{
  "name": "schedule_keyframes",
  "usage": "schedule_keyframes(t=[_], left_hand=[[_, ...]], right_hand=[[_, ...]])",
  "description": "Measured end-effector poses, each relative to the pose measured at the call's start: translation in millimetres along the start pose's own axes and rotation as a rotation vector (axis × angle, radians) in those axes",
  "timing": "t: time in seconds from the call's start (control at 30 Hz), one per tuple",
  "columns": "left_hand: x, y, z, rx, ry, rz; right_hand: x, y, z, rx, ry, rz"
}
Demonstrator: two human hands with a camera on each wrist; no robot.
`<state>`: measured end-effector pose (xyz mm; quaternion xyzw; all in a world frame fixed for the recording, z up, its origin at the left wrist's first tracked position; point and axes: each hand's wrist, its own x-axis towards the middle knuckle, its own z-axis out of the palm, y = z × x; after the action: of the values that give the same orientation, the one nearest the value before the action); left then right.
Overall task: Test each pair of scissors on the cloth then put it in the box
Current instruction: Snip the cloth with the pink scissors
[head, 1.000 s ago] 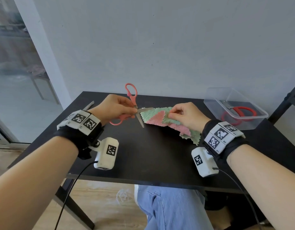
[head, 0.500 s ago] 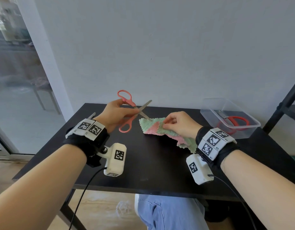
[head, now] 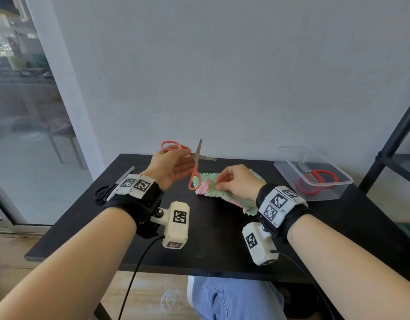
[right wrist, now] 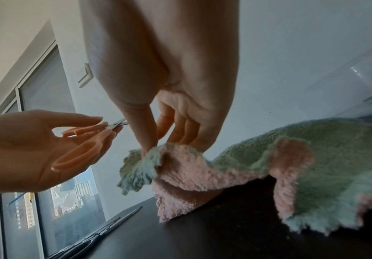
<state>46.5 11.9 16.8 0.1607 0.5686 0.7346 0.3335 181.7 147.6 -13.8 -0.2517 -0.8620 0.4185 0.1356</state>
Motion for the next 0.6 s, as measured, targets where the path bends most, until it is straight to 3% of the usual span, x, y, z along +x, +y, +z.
schedule_keyframes(t=[0.17, 0.43, 0.6], left_hand=[[3, 4, 0, -0.034, 0.006, -0.049], [5, 6, 5, -0.100, -0.039, 0.028], [-1, 9, 8, -0.092, -0.088, 0.063]], right_hand=[[2, -2, 2, 0.108, -0.026, 0.033], [-1, -24, 0, 0.392, -0.081, -0.008], [-3, -29, -5, 0.453, -0.011, -0.054]])
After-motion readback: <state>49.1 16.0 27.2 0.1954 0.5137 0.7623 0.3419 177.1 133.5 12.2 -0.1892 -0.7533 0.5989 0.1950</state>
